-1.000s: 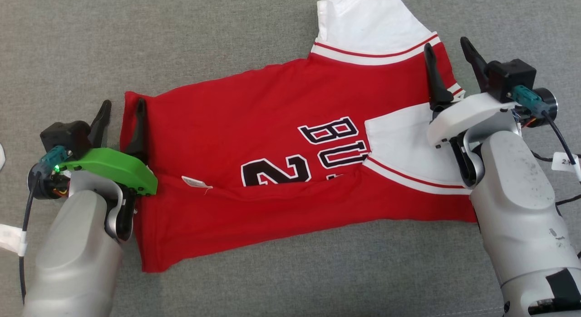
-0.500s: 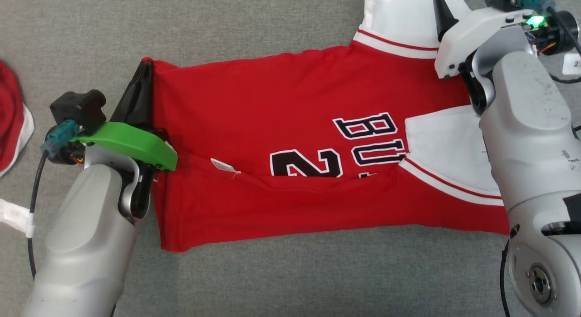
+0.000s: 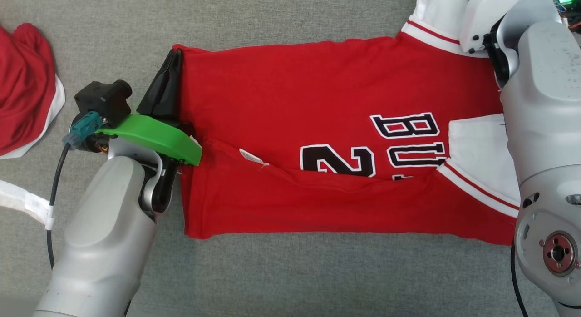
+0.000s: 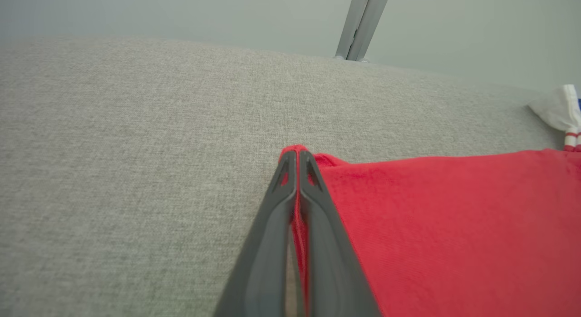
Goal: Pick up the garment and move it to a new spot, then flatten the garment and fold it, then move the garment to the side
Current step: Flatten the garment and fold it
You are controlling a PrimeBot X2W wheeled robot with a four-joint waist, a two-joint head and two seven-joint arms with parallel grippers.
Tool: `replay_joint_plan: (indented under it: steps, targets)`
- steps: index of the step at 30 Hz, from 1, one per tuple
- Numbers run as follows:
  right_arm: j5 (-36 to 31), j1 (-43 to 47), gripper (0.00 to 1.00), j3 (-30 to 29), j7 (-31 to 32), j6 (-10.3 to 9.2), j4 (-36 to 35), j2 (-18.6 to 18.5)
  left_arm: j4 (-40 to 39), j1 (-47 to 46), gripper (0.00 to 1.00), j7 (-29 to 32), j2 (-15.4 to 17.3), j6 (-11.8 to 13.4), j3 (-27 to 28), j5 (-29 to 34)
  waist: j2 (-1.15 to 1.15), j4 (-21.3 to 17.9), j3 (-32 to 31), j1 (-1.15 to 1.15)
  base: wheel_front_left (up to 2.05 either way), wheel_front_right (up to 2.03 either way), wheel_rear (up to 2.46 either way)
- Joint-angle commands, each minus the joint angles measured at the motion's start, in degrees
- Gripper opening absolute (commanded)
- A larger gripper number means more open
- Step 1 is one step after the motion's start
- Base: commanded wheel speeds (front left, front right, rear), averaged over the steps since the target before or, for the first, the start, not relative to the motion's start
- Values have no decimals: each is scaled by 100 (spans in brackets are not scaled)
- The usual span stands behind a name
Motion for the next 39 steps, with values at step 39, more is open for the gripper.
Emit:
replay_joint_plan:
  steps: [39]
  targets:
    - [3646, 3953, 0, 1574, -1319, -9, -2688, -35, 69, 1737, 0, 3, 46, 18, 1415, 509, 0, -1120, -1441, 0, 0, 0, 0]
